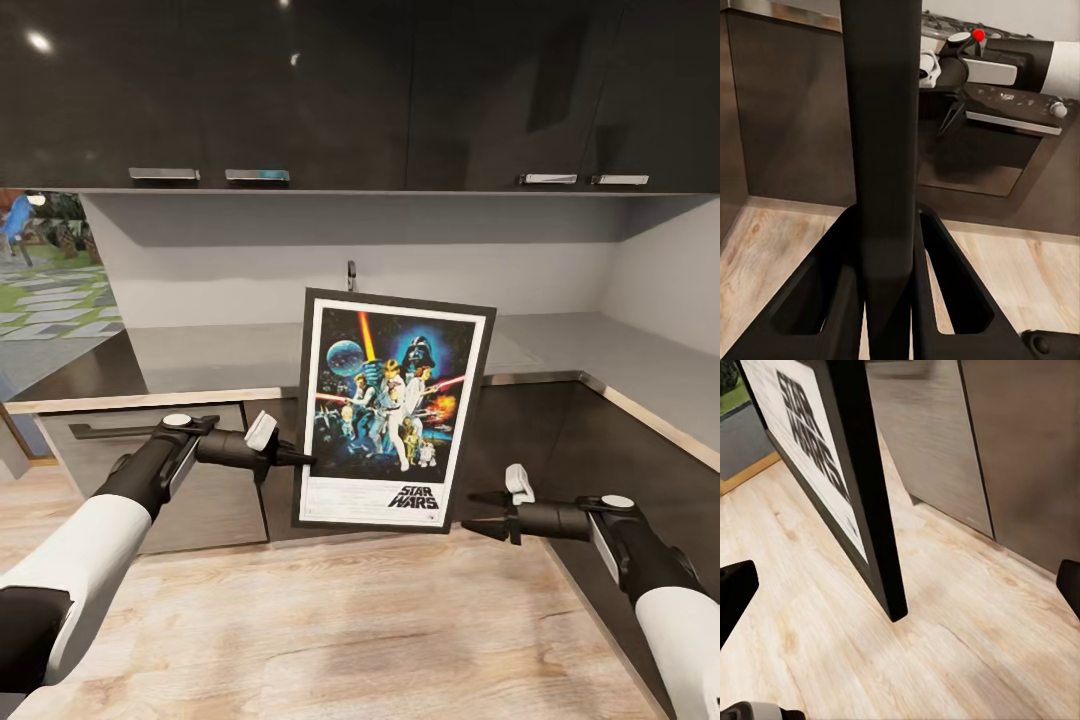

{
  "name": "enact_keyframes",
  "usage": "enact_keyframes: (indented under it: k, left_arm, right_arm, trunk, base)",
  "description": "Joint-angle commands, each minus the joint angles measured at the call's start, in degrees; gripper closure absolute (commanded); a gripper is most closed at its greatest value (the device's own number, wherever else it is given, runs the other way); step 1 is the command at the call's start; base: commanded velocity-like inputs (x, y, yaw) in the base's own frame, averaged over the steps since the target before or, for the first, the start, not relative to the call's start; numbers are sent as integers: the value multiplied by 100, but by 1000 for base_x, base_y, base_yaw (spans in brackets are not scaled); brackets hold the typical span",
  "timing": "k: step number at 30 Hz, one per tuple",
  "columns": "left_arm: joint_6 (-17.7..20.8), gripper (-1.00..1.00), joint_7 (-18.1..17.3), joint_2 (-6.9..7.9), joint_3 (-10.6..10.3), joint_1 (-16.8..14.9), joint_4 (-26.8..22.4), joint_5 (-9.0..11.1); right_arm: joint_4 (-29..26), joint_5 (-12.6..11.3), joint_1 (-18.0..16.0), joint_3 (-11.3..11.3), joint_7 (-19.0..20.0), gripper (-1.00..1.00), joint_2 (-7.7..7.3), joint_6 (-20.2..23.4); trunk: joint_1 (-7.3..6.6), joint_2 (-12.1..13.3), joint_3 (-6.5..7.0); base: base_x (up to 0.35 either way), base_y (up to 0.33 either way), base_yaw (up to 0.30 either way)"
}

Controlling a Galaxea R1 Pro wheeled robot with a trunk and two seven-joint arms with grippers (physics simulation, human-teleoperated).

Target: Pick up the poster from the kitchen countertop and hang it on one of the wall nails in the kitchen.

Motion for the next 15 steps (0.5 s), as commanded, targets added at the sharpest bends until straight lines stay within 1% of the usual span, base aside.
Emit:
enact_keyframes:
  k: [1, 2, 7, 9, 15]
  left_arm:
    - [52, 100, -12, 7, -24, -5, -2, 18]
    - [51, 100, -12, 7, -24, -5, -3, 18]
    - [52, 100, -12, 2, -30, -5, -3, 18]
    - [52, 100, -12, -1, -29, -5, -4, 18]
    - [52, 100, -12, -1, -34, -5, -4, 18]
  right_arm:
    - [-6, 43, -6, -26, 38, -100, 9, 57]
    - [-3, 42, -8, -23, 40, -100, 15, 50]
    - [7, 40, -8, -19, 42, -100, 158, 35]
    - [9, 40, -8, -18, 43, -100, 260, 29]
    - [10, 40, -9, -18, 43, -100, 342, 21]
  trunk:
    - [0, -3, -6]
    - [0, -3, -6]
    - [0, -3, -6]
    - [0, -3, -6]
    - [0, -3, -6]
  base:
    - [0, 0, 0]
    - [0, 0, 0]
    - [0, 0, 0]
    - [0, 0, 0]
    - [0, 0, 0]
